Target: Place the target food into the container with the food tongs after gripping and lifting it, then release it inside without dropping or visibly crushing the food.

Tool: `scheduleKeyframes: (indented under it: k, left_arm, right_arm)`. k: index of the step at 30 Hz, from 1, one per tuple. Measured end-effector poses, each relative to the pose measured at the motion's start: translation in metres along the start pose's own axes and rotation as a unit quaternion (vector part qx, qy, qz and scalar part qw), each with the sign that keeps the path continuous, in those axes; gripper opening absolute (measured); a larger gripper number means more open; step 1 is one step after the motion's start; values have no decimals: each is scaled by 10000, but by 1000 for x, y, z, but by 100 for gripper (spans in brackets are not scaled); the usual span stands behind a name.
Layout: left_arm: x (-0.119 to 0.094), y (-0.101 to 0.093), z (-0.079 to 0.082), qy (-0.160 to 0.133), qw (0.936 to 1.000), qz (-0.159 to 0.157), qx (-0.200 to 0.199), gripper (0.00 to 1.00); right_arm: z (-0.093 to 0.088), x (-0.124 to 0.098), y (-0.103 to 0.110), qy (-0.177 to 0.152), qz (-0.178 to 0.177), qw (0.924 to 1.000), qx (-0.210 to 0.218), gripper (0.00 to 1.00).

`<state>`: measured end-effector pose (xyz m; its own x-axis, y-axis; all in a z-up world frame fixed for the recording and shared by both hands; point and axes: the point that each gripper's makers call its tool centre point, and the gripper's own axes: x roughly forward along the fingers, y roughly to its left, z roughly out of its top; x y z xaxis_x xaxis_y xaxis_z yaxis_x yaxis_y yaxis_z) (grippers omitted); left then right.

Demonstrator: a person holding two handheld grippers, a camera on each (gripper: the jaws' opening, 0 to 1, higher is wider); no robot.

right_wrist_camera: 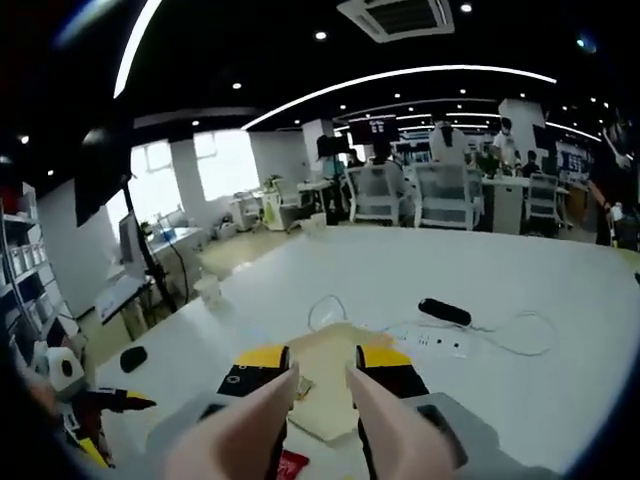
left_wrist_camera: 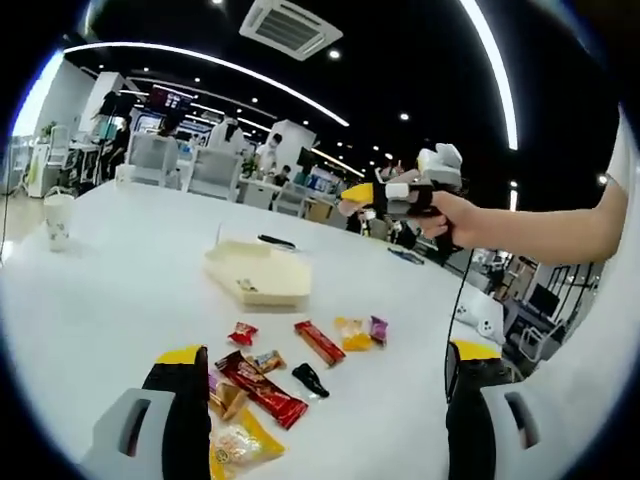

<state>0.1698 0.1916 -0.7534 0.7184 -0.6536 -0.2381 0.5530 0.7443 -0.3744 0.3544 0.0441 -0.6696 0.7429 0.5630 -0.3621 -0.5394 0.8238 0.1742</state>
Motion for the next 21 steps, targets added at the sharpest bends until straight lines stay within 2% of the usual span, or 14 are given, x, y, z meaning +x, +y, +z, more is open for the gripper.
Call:
scheduleKeyframes:
  k: [2,3,6,8,12,13,14,17,19,21]
  left_arm:
    - [2,5,-4,122,9999,80,-15,99]
    - [2,5,-9,258,9995,20,-184,99]
    - [0,5,-5,145,9999,14,-61,99]
    - [-2,3,-9,259,9996,-87,-37,99]
    - [-5,5,-14,398,9992,-91,7,99]
    - [-5,5,-15,441,9990,-101,-32,99]
    - [-6,0,-16,509,9981,-228,-255,99]
    - [-8,-2,-11,317,9992,-237,-33,99]
    - [-9,2,-12,321,9994,-106,119,99]
    - [-10,5,-14,301,9995,-39,24,99]
  right_arm:
    - [-11,1,-2,109,-37,9999,-52,26]
    - [-16,0,-2,136,-59,9999,-65,26]
    - [-24,-3,0,152,-85,9998,31,26]
    - [-28,-6,2,150,-102,9998,82,26]
    - [-37,-7,5,141,-139,9996,180,26]
    - [-40,-7,6,146,-145,9996,191,26]
    - [-46,-8,8,175,-163,9995,208,26]
    - [-56,-8,13,240,-169,9993,245,27]
    - [-63,-7,15,316,-196,9990,260,27]
    - [-66,-8,20,339,-208,9989,240,27]
